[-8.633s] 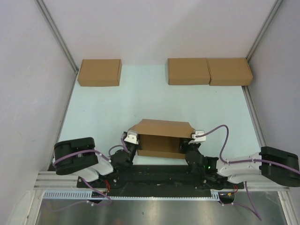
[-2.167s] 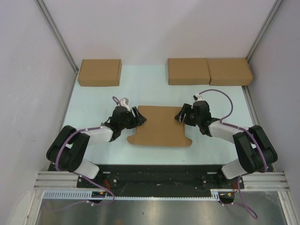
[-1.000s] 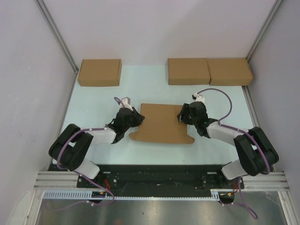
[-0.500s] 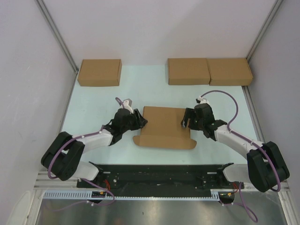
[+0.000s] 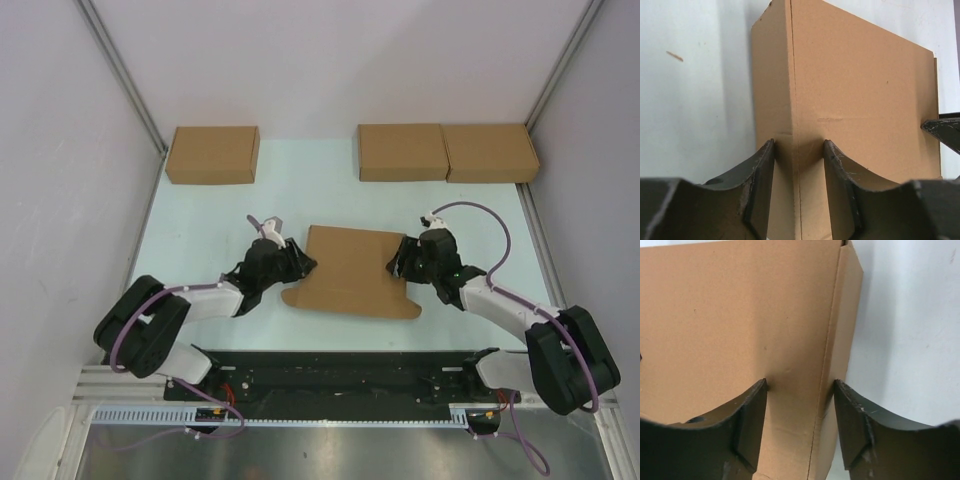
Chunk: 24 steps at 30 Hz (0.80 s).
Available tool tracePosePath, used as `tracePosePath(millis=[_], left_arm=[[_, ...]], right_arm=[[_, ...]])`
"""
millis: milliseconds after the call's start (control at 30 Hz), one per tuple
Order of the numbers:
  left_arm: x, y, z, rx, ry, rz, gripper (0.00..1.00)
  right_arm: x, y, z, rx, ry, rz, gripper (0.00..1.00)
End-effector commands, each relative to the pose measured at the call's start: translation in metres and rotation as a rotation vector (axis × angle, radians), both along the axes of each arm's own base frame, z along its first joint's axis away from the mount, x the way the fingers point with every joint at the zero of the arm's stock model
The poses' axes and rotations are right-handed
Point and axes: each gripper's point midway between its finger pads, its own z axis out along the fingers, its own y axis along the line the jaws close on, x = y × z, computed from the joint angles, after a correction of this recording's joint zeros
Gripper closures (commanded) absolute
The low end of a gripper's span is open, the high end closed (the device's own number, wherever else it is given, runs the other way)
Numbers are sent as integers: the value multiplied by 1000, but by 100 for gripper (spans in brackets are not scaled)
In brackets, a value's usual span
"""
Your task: Fold the paper box
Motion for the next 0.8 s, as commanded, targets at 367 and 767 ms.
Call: tracePosePath(millis=[367,767], left_arm=[[70,-26,-7,-13,68,-43,65],[63,-24,-13,-57,71,-11,76]], right_arm=[[78,3,-21,57,15,-33,55],[79,10,-22,54,11,-48,45]])
